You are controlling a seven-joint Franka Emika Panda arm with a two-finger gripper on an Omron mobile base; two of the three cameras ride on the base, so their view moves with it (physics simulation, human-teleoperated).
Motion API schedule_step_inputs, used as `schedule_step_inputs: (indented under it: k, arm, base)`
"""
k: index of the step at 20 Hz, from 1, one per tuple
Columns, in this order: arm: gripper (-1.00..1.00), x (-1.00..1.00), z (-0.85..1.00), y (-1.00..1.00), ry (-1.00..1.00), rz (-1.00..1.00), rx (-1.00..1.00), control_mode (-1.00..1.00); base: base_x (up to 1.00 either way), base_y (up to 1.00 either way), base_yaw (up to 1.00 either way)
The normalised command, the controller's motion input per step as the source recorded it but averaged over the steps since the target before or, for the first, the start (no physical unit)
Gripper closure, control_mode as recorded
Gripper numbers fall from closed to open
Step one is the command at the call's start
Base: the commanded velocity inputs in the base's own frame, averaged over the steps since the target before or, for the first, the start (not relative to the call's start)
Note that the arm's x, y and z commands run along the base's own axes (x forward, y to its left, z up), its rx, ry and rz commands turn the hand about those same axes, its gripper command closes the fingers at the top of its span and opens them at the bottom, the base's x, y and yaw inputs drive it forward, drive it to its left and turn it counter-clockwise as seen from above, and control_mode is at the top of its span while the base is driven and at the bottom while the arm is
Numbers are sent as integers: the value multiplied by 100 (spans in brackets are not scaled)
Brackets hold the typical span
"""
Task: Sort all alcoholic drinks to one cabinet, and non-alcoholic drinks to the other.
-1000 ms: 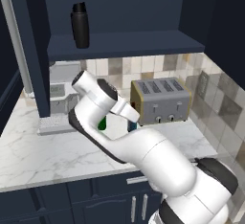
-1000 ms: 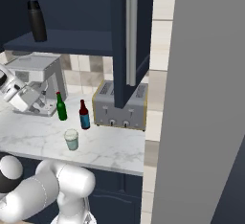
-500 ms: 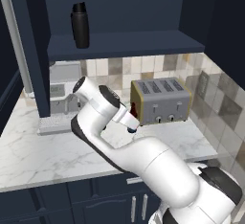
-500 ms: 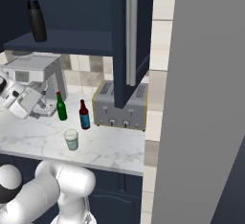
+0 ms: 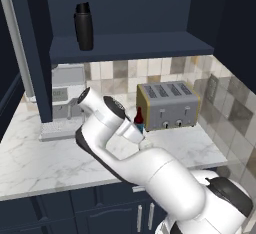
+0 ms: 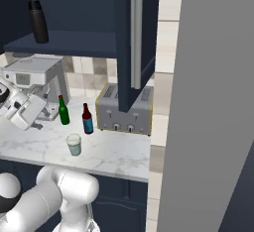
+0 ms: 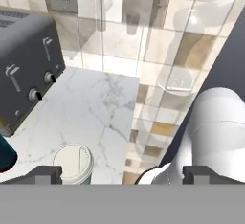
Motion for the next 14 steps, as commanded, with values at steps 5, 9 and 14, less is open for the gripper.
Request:
schedule_step_inputs:
  k: [5, 9, 14]
  arm:
    - [-100, 0, -30, 0, -5, -9, 0, -100]
    - [-100, 0, -26, 0, -4, -7, 0, -100]
    - [-100, 0, -22, 0, -1, -5, -2, -100]
  base:
    - [0, 0, 0]
    - [0, 0, 0]
    - [0, 0, 0]
